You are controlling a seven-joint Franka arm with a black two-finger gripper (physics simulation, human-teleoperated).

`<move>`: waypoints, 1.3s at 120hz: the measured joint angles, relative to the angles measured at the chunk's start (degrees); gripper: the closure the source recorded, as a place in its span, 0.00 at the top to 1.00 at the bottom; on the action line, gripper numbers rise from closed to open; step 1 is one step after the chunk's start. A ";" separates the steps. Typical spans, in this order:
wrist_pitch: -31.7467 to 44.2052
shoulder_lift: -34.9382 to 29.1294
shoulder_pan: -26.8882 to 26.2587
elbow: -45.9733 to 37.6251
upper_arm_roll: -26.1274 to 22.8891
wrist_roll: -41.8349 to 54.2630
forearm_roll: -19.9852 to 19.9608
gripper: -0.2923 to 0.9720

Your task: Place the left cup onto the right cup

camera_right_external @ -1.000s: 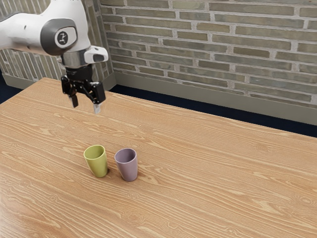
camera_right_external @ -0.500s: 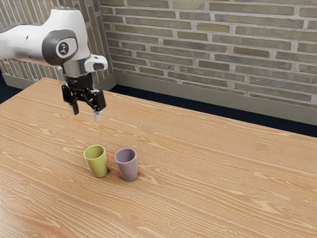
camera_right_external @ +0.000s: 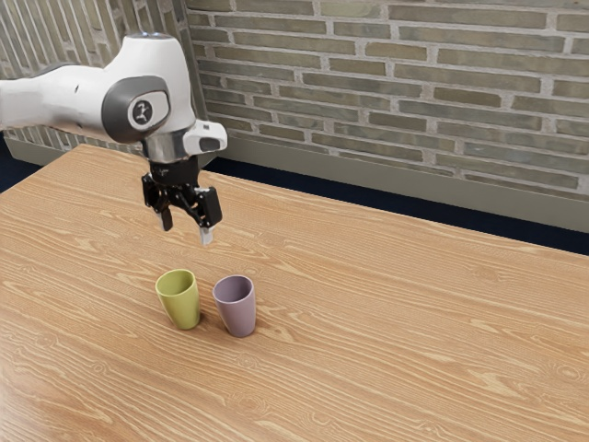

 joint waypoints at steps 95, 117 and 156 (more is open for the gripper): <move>2.83 0.20 2.89 -2.68 -0.01 -0.54 -0.64 0.66; 3.14 0.15 3.95 -3.39 -0.02 -0.84 -0.65 0.63; 3.79 -0.11 3.81 -5.74 -0.03 -1.50 -0.75 0.61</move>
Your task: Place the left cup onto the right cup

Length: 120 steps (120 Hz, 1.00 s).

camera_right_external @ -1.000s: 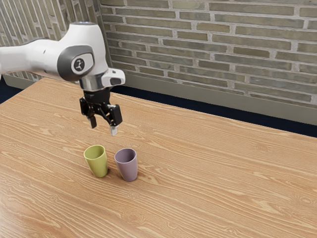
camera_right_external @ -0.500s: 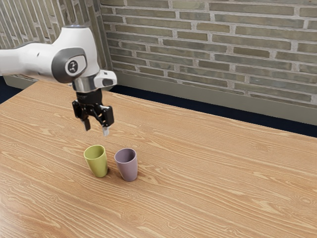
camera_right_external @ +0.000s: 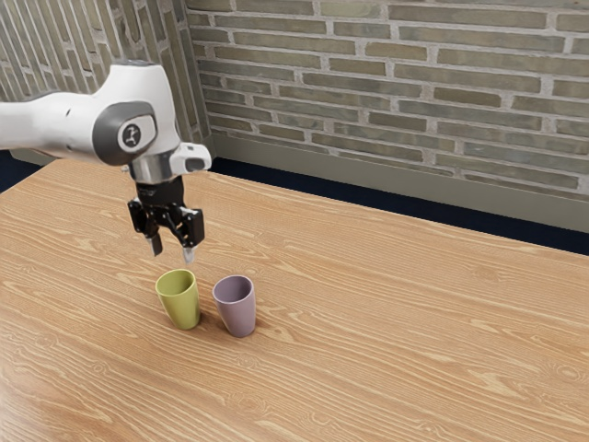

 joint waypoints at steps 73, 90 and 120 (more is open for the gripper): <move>2.34 -0.42 -2.41 -3.31 0.05 -0.93 -0.42 0.58; 2.67 -0.17 -1.70 -3.33 0.04 -1.06 -0.42 0.57; 3.13 0.37 -0.97 -3.33 0.09 -1.21 -0.43 0.56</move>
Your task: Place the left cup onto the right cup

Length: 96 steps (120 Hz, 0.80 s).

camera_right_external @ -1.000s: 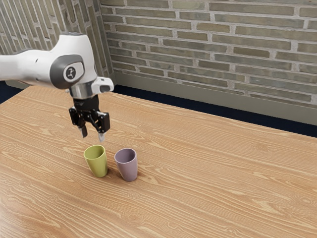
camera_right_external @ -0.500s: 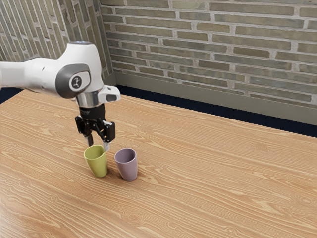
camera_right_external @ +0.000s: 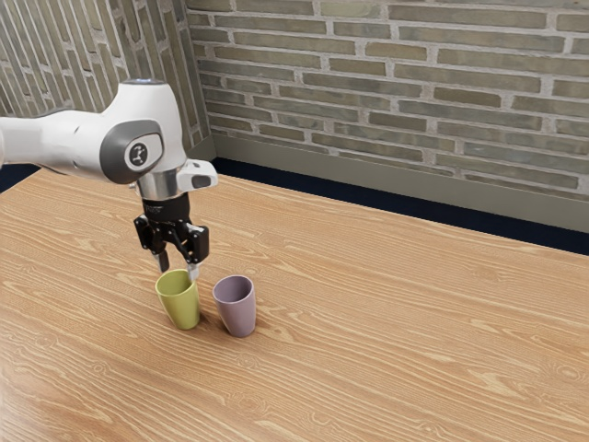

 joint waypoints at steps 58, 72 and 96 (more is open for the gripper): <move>1.32 1.96 0.05 0.19 0.33 -0.14 0.02 0.54; 1.74 2.57 -0.32 0.37 0.50 -0.14 0.06 0.54; 2.59 3.62 -1.14 0.64 0.65 -0.12 0.13 0.53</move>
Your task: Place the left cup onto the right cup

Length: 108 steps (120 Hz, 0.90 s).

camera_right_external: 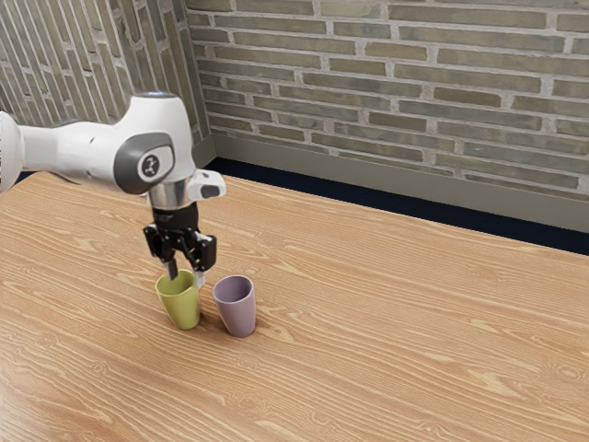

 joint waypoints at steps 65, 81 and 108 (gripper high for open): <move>1.26 2.10 0.56 0.56 0.78 0.19 0.04 0.52; 1.66 2.84 0.70 0.80 0.92 0.30 0.04 0.52; 2.14 4.20 1.26 1.69 0.94 0.46 0.24 0.52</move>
